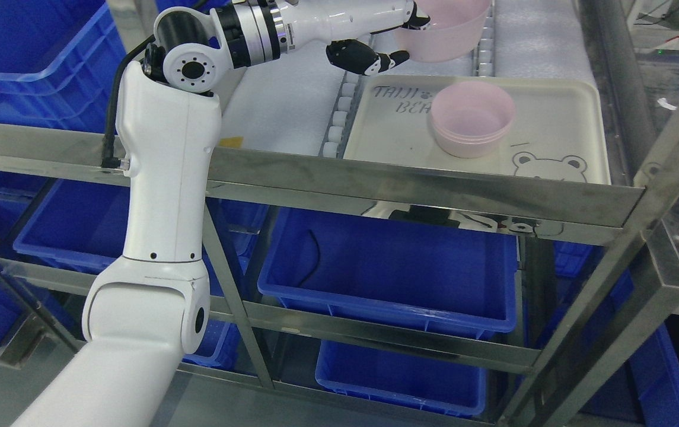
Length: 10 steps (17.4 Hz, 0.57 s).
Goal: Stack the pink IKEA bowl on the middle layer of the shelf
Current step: 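Lower the pink bowl onto the stacked pink bowls on the tray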
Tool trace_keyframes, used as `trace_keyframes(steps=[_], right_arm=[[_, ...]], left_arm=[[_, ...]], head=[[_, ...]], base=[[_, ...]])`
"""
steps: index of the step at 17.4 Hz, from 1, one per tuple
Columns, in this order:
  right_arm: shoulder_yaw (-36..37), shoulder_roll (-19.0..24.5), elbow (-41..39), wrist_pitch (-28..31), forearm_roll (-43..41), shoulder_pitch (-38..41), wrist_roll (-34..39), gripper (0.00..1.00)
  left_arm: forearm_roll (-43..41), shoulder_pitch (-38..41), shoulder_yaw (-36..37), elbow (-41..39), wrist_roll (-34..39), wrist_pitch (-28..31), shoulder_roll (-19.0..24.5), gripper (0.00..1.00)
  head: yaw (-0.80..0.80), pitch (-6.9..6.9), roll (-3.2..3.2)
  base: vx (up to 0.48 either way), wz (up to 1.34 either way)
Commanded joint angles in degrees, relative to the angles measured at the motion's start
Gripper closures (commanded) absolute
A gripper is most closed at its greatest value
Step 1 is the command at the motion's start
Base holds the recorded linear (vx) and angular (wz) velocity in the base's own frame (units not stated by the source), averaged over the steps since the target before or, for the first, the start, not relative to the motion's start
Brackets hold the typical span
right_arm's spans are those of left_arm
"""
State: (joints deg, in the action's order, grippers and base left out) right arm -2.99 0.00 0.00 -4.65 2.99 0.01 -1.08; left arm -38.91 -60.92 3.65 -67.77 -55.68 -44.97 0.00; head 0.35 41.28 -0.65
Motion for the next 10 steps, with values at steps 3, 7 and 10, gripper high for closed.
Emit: trace_keyframes(steps=[3,7,10], right_arm=[[0.0,-1.0,-1.0,-0.01,0.0,0.25,0.03,0.0],[0.0,-1.0,-1.0,-0.01,0.0,0.16,0.03,0.0],[0.0,-1.0,-1.0,-0.01,0.0,0.16,0.03,0.0]], left_arm=[[-6.25,0.8,3.65,3.79,-0.22,-0.03,1.0,0.99],[-7.14,2.3,4.08,3.52,-0.04,-0.03,1.0,0.98],[-8.11,1.95,5.84,5.81,0.05,-0.03,1.0,0.98]], head=[[0.0,0.0,0.0],[0.0,0.0,0.0],[0.0,0.0,0.0]], base=[[0.027,-0.37],[0.021,-0.19],[0.01,-0.11]])
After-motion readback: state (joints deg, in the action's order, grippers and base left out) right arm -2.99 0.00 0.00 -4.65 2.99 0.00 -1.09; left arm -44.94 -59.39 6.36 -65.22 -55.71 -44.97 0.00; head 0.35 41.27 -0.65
